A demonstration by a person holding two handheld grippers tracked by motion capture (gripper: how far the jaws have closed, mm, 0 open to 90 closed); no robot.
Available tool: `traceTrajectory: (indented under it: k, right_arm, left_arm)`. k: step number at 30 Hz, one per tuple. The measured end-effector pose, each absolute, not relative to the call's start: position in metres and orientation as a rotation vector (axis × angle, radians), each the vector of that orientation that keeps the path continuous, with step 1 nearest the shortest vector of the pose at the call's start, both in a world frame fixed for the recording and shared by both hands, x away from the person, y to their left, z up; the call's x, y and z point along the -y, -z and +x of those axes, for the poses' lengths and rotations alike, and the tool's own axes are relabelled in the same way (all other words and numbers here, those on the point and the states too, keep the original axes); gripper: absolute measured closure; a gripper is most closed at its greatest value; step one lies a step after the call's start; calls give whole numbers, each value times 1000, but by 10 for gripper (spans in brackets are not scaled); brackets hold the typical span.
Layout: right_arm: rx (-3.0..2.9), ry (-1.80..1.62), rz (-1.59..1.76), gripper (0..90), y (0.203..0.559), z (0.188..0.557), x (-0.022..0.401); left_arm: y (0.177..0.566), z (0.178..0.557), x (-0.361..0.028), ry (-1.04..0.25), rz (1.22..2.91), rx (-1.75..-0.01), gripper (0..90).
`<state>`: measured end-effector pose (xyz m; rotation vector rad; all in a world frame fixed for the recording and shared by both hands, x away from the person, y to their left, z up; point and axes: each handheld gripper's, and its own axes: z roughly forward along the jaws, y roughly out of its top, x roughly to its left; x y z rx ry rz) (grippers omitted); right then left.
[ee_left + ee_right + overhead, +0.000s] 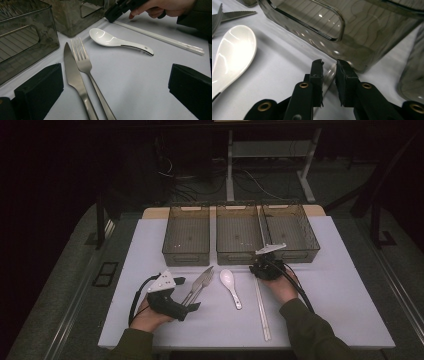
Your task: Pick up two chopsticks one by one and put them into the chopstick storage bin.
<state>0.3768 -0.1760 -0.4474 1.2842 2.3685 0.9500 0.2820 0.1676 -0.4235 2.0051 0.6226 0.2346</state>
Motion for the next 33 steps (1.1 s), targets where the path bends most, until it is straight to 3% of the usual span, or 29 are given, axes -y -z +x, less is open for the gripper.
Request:
traceTrajectory:
  k: [16, 20, 27, 33]
  right_arm:
    - [-2480, -960, 1099, 762, 446, 375, 143]
    - [-2458, -1035, 1112, 666, 438, 369, 152]
    - [-2502, -1057, 1058, 548, 419, 322, 176]
    - [-2588, -1066, 1011, 616, 418, 278, 192]
  left_arm:
    - [423, 282, -169, -238, 2000, -621, 0]
    - [423, 283, -169, -235, 1998, -624, 0]
    - [424, 282, -167, -236, 2001, -624, 0]
    - [424, 281, -167, -239, 2007, -621, 0]
